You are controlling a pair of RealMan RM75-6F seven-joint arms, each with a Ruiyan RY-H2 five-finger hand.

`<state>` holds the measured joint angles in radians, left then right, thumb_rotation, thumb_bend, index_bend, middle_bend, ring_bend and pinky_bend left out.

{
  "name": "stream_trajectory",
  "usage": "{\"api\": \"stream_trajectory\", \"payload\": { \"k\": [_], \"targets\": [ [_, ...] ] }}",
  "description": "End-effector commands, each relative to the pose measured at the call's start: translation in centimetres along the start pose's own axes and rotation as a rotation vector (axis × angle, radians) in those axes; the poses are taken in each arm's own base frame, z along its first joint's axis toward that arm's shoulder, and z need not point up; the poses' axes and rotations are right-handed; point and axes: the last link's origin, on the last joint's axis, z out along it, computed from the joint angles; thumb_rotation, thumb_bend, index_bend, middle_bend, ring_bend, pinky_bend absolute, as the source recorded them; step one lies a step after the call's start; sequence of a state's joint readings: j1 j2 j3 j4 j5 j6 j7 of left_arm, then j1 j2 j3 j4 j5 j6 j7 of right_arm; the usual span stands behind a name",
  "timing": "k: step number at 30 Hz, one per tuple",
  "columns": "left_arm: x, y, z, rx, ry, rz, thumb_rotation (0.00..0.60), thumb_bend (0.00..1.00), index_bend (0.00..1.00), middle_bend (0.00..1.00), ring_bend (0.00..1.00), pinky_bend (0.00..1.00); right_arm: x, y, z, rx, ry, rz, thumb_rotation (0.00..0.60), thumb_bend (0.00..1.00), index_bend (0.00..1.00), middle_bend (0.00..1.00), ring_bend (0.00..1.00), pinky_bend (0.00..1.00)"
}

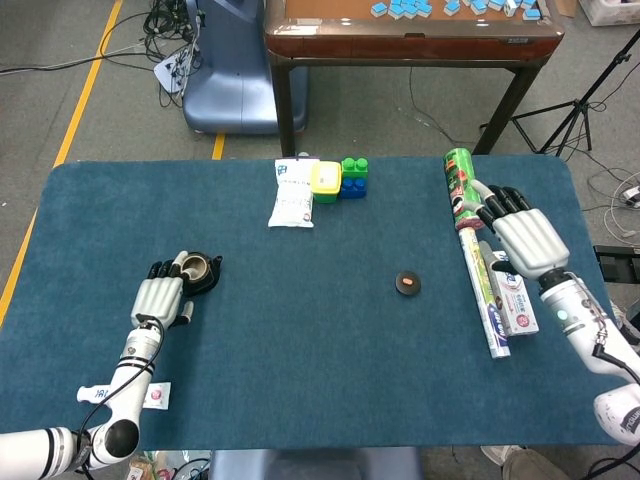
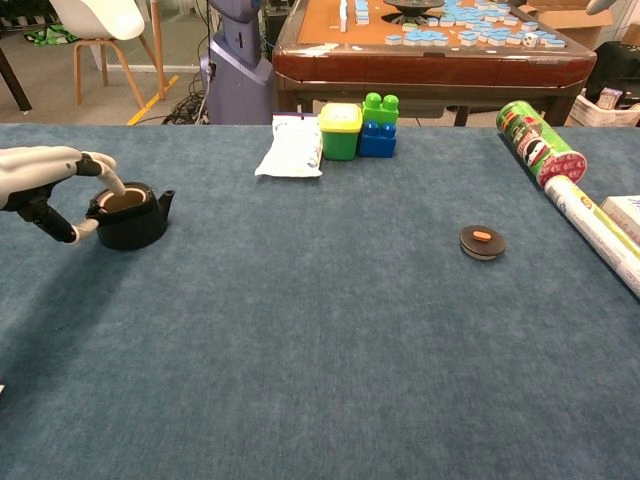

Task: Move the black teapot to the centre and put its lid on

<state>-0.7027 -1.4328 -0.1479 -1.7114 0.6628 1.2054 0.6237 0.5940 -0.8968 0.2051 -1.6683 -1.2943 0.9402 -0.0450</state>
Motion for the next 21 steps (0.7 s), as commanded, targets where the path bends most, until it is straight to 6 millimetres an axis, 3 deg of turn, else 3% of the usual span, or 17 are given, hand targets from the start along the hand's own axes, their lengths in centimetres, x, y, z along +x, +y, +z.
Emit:
{"api": "stream_trajectory", "payload": {
  "k": [1, 21],
  "targets": [
    [-0.1, 0.0, -0.2, 0.005, 0.001, 0.0, 0.6, 0.45, 0.24, 0.0, 0.0, 0.0, 0.1, -0.1, -0.1, 0.004, 0.001, -0.001, 0.6, 0.52, 0.16, 0.0, 0.0, 0.0],
    [-2.1, 1.1, -0.2, 0.002, 0.012, -0.021, 0.6, 0.45, 0.31, 0.0, 0.0, 0.0, -0.2, 0.1, -0.4, 0.019, -0.008, -0.001, 0.6, 0.52, 0.16, 0.0, 0.0, 0.0]
  ]
}}
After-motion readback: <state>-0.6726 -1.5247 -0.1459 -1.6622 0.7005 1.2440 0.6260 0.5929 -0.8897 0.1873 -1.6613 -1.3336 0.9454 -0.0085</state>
